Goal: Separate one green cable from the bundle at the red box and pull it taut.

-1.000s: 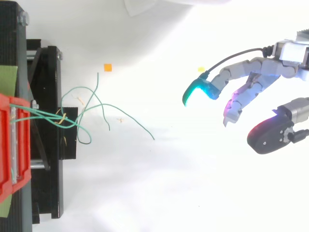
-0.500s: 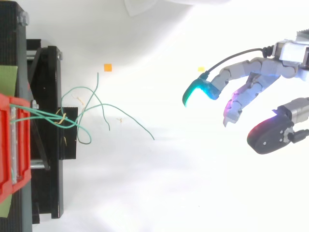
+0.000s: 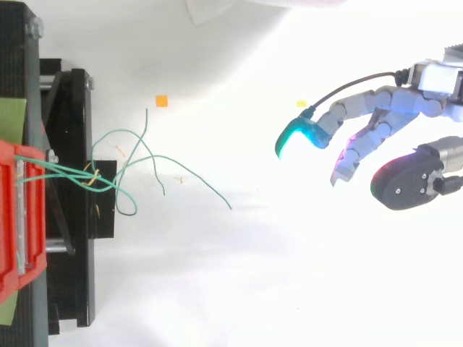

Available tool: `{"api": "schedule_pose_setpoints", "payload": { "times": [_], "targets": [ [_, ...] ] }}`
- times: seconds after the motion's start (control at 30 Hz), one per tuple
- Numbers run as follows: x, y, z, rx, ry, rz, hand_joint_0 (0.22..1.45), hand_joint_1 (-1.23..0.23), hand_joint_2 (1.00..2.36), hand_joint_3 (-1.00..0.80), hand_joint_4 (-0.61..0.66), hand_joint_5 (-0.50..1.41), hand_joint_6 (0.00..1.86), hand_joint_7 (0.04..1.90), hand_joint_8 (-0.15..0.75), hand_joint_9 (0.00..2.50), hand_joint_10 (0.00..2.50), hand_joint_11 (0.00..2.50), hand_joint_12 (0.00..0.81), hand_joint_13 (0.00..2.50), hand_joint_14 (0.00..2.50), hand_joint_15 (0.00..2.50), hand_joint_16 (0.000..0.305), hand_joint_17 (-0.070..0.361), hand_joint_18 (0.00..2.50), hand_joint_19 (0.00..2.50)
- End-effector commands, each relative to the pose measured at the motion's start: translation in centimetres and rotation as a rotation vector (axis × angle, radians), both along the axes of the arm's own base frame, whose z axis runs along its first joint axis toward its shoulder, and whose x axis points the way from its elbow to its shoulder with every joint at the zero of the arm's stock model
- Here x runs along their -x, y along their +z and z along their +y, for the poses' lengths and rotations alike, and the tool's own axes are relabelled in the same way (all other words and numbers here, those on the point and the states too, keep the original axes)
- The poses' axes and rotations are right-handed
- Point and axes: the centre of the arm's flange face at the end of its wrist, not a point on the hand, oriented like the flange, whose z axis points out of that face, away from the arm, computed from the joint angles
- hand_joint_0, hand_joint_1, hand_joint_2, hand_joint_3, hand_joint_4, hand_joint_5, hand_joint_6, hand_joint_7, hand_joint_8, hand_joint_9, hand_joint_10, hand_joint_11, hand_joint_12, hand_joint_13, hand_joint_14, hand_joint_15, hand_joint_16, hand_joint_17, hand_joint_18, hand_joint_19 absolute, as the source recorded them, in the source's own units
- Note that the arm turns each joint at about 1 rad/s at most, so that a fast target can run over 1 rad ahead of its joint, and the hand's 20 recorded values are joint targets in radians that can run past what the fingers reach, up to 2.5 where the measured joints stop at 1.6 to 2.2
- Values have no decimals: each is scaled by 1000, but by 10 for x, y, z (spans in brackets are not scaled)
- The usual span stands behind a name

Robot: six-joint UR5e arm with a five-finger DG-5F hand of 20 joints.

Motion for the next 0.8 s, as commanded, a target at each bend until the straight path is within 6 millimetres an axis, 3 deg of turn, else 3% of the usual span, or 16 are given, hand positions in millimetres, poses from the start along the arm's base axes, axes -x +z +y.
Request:
{"api": "schedule_pose_setpoints", "payload": {
  "times": [0.0, 0.53, 0.77],
  "targets": [
    [0, 1, -1, 0, -1, 0, 442, -163, 1000, -500, 269, -205, 501, 628, 317, 807, 12, 402, 402, 754, 16, 470, 53, 120, 696, 672],
    [0, 1, 1, 0, 2, -2, 432, -184, 1000, -500, 252, -198, 501, 641, 313, 836, 12, 439, 401, 735, 15, 466, 55, 123, 673, 663],
    [0, 0, 0, 0, 0, 0, 453, -295, 1000, -500, 251, -183, 501, 649, 300, 910, 16, 480, 381, 754, 17, 486, 52, 116, 670, 676]
  ]
}}
